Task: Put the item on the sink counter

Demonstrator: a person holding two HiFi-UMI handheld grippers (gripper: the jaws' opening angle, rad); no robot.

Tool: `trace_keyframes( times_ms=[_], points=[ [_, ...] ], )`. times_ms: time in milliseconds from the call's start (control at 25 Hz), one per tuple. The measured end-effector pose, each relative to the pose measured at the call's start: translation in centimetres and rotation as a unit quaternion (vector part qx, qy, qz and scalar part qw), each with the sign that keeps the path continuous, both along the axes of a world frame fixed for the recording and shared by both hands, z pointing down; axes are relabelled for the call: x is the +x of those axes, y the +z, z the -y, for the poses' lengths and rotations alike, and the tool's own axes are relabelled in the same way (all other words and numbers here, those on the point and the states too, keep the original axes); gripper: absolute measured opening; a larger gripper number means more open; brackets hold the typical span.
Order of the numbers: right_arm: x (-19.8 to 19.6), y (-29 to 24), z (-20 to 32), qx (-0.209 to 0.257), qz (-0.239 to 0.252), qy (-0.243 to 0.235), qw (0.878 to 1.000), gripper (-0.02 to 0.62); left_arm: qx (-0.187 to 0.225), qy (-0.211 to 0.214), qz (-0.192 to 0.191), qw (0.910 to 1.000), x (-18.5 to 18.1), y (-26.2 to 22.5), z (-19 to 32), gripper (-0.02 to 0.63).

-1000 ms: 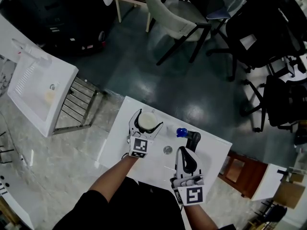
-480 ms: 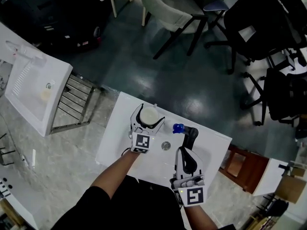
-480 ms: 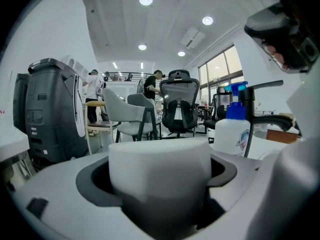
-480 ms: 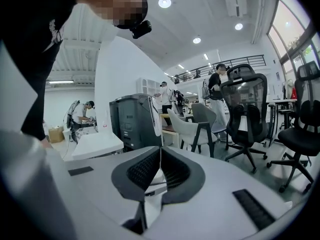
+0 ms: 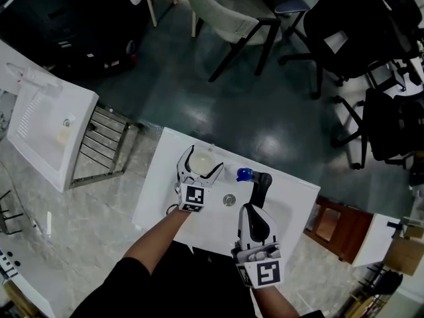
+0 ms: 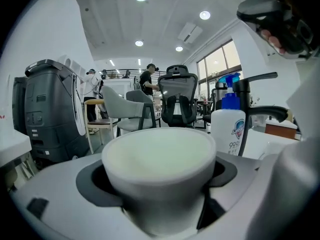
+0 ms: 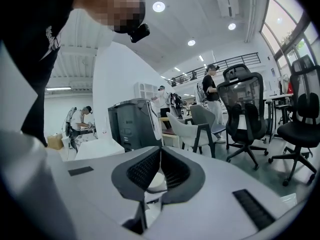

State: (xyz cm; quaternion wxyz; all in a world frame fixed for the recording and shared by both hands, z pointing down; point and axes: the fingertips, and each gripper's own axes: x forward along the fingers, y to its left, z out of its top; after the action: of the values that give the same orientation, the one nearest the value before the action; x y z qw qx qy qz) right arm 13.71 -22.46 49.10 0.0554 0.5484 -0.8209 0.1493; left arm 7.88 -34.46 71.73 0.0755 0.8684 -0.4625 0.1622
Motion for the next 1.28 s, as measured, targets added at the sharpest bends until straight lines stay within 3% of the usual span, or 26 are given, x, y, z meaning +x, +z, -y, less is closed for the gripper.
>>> trace_keyframes(
  times_ms=[320,800,1280],
  points=[
    [0.9,-0.6,-0.5,-0.004,0.022,0.035,0.999,0.032,-0.019,0.012,0.029,0.9993,0.4,1.5,0.1,0.468],
    [1.2,-0.7,-1.9,0.004,0.007,0.037,0.999,0.032,-0.020,0.024,0.008,0.9995,0.6,1.0,-0.5,0.469],
    [0.6,-0.8,-4.8,-0.002,-0.018,0.060,0.998,0.032,-0.031,-0.007,-0.017,0.9993,-1.8,-1.5,-2.2,0.471]
  ],
)
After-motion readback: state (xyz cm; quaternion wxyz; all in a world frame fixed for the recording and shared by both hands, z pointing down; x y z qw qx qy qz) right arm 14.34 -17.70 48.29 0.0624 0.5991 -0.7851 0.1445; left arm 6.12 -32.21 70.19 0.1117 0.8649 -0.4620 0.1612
